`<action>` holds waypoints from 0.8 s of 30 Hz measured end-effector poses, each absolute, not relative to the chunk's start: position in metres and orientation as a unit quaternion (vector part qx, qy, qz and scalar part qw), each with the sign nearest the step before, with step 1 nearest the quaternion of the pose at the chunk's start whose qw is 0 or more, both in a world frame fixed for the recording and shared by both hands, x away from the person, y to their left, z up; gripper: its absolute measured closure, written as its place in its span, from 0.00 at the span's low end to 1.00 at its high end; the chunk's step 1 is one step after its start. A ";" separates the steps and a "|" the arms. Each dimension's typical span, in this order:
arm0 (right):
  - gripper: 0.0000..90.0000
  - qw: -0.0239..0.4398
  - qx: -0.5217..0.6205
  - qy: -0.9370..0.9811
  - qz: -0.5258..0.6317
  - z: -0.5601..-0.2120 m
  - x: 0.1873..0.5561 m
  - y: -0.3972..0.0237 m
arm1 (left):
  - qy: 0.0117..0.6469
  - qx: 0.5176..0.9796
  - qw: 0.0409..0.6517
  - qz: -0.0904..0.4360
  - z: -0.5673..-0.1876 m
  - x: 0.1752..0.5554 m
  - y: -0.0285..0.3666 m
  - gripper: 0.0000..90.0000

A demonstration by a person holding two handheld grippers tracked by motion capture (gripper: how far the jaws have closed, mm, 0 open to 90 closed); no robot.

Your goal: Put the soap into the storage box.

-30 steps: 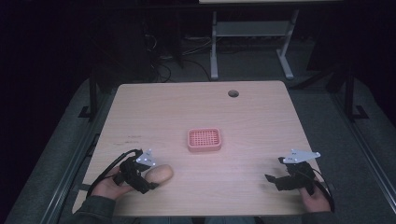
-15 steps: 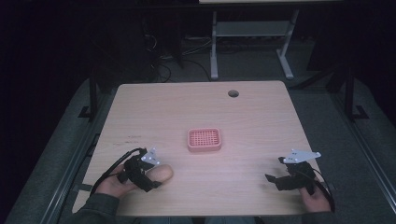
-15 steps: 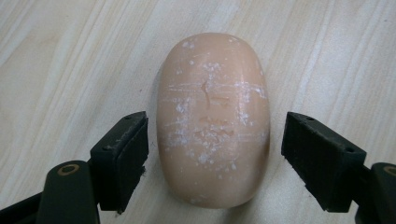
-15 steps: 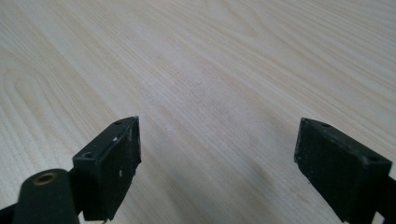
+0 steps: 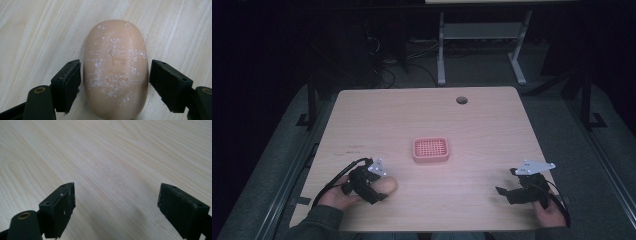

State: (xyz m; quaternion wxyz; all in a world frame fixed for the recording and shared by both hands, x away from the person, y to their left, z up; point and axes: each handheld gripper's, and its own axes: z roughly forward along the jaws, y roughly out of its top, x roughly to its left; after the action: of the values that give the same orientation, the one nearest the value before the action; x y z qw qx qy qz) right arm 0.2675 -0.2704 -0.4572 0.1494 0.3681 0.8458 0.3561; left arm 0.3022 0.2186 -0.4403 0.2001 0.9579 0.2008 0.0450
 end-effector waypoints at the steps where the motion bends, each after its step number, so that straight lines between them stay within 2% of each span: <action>1: 0.16 0.149 0.368 0.846 0.356 -0.457 0.268 -0.270 | 0.202 0.958 0.199 0.043 -0.441 0.302 0.219 0.28; 24: 0.16 0.150 0.370 0.842 0.362 -0.456 0.266 -0.271 | 0.199 0.961 0.191 0.035 -0.444 0.306 0.215 0.36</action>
State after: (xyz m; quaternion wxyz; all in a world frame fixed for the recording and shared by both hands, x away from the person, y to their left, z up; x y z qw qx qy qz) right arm 0.2664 -0.2713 -0.4564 0.1499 0.3702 0.8423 0.3620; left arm 0.3061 0.2153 -0.4440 0.1912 0.9606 0.1988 0.0352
